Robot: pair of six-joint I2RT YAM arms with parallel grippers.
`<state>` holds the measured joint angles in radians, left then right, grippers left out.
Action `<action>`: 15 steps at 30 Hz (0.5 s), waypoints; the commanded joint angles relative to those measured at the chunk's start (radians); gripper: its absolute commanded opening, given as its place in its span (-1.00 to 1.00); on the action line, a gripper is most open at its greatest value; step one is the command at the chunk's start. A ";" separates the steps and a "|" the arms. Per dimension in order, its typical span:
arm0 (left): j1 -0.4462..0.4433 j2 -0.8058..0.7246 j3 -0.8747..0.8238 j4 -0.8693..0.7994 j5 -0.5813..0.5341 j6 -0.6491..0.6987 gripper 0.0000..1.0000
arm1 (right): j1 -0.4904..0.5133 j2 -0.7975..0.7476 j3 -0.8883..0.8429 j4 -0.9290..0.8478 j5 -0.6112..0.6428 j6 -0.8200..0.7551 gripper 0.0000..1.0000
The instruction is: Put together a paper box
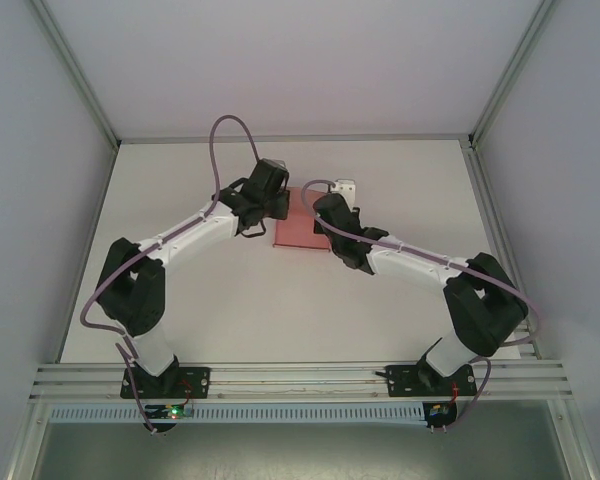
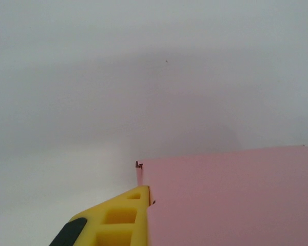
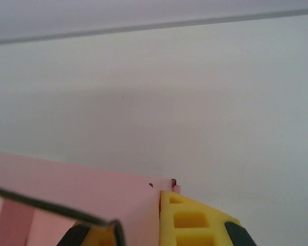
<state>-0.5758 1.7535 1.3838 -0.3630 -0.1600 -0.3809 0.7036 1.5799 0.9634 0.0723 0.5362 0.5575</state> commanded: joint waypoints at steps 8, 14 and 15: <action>-0.027 0.029 -0.023 0.142 -0.063 -0.244 -1.00 | 0.069 0.045 -0.068 0.326 0.160 0.214 -1.00; -0.028 0.029 -0.134 0.230 -0.019 -0.158 -0.98 | 0.077 0.063 -0.153 0.462 0.186 0.160 -1.00; -0.028 0.025 -0.155 0.245 -0.012 -0.140 -0.97 | 0.079 0.071 -0.163 0.487 0.179 0.123 -1.00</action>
<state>-0.6010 1.7748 1.2823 -0.1993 -0.2138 -0.5079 0.7620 1.6398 0.8219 0.3534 0.6994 0.6735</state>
